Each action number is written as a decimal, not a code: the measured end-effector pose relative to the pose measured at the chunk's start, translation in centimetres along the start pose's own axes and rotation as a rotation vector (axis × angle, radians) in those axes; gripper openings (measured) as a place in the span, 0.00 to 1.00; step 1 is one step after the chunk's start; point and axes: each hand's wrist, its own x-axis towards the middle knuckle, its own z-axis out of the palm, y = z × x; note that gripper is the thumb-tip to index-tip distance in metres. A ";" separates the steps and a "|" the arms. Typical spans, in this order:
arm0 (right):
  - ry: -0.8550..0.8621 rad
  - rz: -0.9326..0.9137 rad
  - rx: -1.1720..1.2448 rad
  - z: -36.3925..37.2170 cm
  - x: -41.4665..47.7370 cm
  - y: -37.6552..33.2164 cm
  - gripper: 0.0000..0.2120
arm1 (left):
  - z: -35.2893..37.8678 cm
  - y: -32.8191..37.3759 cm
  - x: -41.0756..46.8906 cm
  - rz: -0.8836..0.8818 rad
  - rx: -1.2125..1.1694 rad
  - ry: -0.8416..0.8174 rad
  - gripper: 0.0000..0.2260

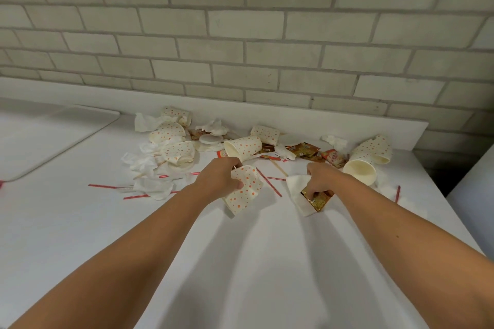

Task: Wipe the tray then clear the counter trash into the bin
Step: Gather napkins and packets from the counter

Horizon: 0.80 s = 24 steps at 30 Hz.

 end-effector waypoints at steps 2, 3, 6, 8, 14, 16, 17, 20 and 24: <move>0.024 0.021 -0.023 0.0 -0.8 -0.8 0.28 | -0.4 -0.8 -0.7 0.004 -0.011 0.016 0.21; 0.032 0.035 -0.053 0.0 -1.4 -1.3 0.29 | -0.6 -1.3 -1.2 0.003 -0.018 0.024 0.22; 0.039 0.057 -0.106 -0.6 -3.0 -3.0 0.29 | -1.4 -2.9 -2.7 -0.009 -0.031 0.026 0.23; 0.039 0.045 -0.103 -1.3 -4.1 -4.9 0.28 | -2.1 -4.3 -3.7 -0.023 -0.054 0.025 0.22; 0.077 -0.113 0.004 -2.0 -8.3 -12.5 0.30 | -4.9 -8.7 -7.9 -0.080 -0.126 0.058 0.22; 0.046 -0.191 0.126 -1.7 -9.5 -15.3 0.33 | -6.1 -10.7 -9.5 -0.109 -0.128 0.066 0.21; 0.024 -0.232 0.180 -1.4 -9.9 -16.6 0.31 | -6.6 -11.8 -10.3 -0.128 -0.138 0.071 0.21; -0.033 -0.336 0.326 -0.2 -11.2 -20.9 0.20 | -8.3 -15.1 -13.0 -0.199 -0.194 0.078 0.21; -0.119 -0.458 0.466 2.5 -13.2 -27.8 0.15 | -10.5 -20.4 -17.6 -0.323 -0.247 0.106 0.19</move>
